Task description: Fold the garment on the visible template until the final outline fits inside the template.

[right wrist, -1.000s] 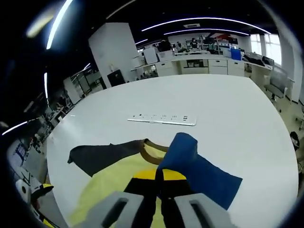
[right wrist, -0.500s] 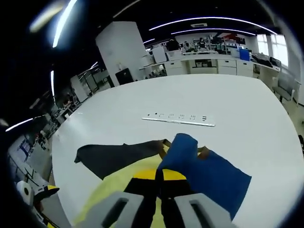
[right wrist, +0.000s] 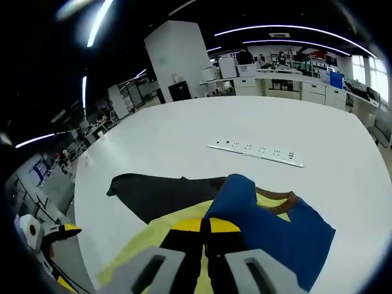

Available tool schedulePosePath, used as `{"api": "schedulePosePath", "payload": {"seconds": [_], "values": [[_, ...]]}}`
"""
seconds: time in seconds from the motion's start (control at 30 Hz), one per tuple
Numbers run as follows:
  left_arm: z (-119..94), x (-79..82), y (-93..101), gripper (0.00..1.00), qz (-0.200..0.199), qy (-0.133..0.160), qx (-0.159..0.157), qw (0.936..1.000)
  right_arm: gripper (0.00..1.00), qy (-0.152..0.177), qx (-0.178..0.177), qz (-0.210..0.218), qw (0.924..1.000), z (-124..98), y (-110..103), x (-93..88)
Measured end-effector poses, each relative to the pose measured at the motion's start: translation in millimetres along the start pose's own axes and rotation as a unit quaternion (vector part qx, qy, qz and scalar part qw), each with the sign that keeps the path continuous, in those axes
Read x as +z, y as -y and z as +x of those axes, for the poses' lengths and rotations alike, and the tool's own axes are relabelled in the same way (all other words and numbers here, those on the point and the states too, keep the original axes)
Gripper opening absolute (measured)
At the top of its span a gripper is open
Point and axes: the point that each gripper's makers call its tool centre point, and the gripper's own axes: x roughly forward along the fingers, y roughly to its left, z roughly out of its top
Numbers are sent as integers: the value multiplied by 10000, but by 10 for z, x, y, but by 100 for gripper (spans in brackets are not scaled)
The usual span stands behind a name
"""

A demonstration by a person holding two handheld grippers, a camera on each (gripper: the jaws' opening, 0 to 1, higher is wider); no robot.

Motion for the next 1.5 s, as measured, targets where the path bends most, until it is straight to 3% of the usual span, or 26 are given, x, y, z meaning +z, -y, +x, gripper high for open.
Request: {"api": "schedulePosePath", "payload": {"seconds": [0.33, 0.7, 0.97, 1.13, 1.2, 1.23, 1.3, 1.5], "values": [[-11, -24, -26, 99, -38, -35, 30, 10000, 0, -215, 442, -372, 9981, 55, -364, -157], [-21, -42, -21, 99, -59, -41, 36, 10000, 0, -383, 272, -695, 9965, 211, -372, -341], [-41, -29, -33, 99, -99, 16, 68, 9999, 0, -373, 272, -511, 9976, 355, -412, -471], [-56, -25, -33, 99, -107, 42, 71, 9999, 2, -116, 946, 143, 9953, 349, -630, -410], [-57, -35, -33, 99, -104, 25, 76, 9999, 2, -128, 850, 45, 9963, 330, -589, -411], [-59, -37, -33, 99, -104, 21, 81, 9999, 2, -149, 626, -258, 9976, 325, -500, -414], [-61, -29, -32, 99, -98, 44, 82, 9999, 2, -268, 368, -397, 9982, 320, -398, -468], [-72, -22, -30, 99, -96, 75, 86, 9999, 7, -479, 303, -186, 9982, 347, -347, -633]]}}
